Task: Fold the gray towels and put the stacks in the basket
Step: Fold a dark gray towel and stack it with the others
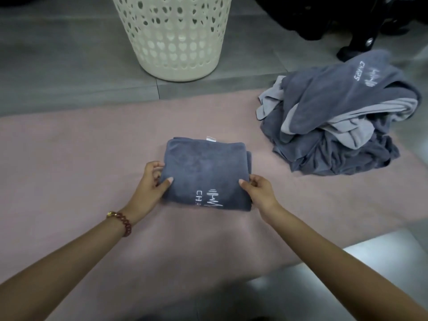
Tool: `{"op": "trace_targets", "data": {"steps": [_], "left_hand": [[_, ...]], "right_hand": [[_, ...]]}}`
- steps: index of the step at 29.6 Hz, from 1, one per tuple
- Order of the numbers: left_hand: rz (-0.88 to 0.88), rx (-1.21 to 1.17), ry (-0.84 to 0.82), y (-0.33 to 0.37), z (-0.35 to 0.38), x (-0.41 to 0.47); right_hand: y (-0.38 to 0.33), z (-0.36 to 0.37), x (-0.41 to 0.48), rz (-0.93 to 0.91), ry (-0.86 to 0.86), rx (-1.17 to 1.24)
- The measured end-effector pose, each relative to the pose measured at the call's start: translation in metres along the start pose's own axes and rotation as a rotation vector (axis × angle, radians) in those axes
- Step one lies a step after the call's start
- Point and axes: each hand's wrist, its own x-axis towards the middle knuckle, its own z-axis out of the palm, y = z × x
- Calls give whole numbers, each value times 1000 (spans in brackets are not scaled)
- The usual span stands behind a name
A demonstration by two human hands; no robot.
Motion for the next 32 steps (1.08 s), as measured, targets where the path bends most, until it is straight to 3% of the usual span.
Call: {"op": "trace_targets", "data": {"steps": [4, 10, 13, 16, 18, 26, 32], "left_hand": [[3, 178, -76, -10, -6, -9], [-92, 304, 11, -10, 1, 1], [-216, 160, 40, -2, 2, 24], [-235, 6, 44, 2, 3, 49], [-242, -26, 39, 4, 7, 64], [-4, 117, -136, 7, 15, 107], [55, 359, -227, 19, 16, 132]], "right_hand": [[28, -3, -15, 7, 37, -15], [32, -1, -6, 182, 40, 80], [11, -3, 12, 70, 62, -41], [-5, -2, 31, -108, 77, -45], [-11, 0, 45, -120, 86, -70], [-18, -2, 77, -214, 89, -392], [-18, 5, 85, -323, 101, -338]]}}
